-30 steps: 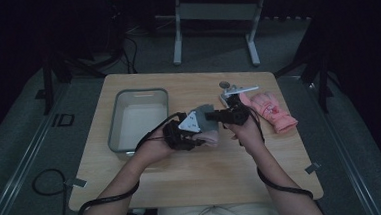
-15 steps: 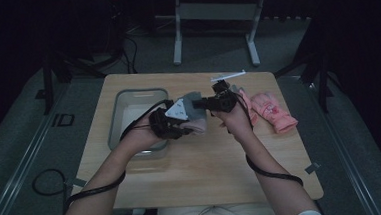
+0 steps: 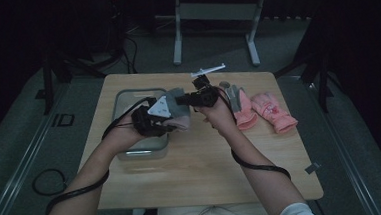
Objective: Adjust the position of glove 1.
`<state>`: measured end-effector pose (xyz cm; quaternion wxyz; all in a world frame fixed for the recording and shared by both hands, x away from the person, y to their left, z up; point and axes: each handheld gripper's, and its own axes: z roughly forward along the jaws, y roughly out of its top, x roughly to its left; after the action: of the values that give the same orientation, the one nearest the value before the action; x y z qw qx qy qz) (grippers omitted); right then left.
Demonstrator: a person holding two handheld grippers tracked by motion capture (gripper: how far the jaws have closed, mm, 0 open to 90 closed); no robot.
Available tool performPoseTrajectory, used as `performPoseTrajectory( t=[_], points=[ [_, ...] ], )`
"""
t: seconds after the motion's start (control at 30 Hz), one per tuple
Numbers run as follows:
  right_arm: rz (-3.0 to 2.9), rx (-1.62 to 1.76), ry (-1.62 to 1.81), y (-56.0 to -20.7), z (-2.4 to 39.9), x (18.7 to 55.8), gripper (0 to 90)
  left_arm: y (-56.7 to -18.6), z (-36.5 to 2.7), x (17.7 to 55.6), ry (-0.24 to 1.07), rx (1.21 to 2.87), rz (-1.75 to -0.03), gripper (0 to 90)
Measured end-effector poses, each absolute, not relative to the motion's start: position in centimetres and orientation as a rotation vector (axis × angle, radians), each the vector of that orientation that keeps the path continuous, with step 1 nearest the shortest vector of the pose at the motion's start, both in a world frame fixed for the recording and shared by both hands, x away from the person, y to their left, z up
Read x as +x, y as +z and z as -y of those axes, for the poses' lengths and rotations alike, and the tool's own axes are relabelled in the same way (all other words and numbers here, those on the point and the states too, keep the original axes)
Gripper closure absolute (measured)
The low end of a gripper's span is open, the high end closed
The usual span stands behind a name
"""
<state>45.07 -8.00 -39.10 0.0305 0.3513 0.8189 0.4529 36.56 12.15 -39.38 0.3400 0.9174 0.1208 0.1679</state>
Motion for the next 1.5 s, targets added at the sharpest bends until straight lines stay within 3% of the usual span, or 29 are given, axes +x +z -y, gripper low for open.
performPoseTrajectory(
  t=[0.83,1.2,1.5],
  points=[
    [-2.648,0.966,1.338,-40.8,-3.1,47.4,74.2,-41.2,-20.6,36.8,0.466,2.42,-0.509,69.5],
    [-2.671,0.986,1.288,-43.1,-4.6,48.8,74.1,-43.3,-21.3,38.3,0.435,2.436,-0.538,69.5],
    [-2.711,1.039,1.187,-46.4,-5.0,49.7,74.1,-46.1,-20.7,40.1,0.336,2.517,-0.579,69.5]
  ],
)
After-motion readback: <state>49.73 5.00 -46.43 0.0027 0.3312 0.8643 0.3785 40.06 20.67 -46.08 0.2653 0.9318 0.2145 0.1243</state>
